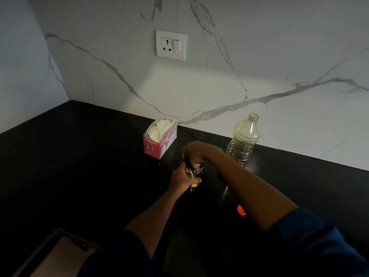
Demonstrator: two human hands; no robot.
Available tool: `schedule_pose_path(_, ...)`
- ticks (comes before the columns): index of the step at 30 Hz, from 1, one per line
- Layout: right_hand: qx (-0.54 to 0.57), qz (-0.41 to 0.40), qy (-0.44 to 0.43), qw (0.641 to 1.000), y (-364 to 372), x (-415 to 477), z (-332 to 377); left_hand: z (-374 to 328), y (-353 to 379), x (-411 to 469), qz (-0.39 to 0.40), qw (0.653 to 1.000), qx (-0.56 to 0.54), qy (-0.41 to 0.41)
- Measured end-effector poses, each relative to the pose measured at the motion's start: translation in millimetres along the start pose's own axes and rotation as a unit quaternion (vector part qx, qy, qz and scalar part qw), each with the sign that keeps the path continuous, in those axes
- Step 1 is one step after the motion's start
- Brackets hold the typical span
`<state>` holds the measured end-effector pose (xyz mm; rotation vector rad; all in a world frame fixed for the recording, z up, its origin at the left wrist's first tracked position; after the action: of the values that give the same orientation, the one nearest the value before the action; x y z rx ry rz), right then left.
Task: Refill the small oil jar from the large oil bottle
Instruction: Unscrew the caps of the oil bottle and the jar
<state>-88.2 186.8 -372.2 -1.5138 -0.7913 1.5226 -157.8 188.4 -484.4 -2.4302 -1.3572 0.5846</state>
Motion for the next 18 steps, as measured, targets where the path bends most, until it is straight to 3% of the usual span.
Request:
schedule_pose_path(12, 0.1, -0.03, -0.028, 0.994, -2.9, 9.6, -3.0, 6.0, -8.6, 7.8, 0.0, 1.0, 0.008, -0.012)
schedule_pose_path(18, 0.08, -0.051, -0.023, 0.995, -3.3, 19.6, -0.6, 8.6, -12.8, 12.8, -0.01, 1.0, 0.017, -0.01)
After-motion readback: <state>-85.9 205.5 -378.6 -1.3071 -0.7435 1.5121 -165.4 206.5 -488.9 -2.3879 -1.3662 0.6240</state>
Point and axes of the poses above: each hand's wrist, its own x-axis towards the middle knuckle, its own y-axis out of the palm, z = x × y, the point moved 4 cm from there along x, towards the middle knuckle, and after that the axes turned 1 degree about y, right-handed, at the moved point
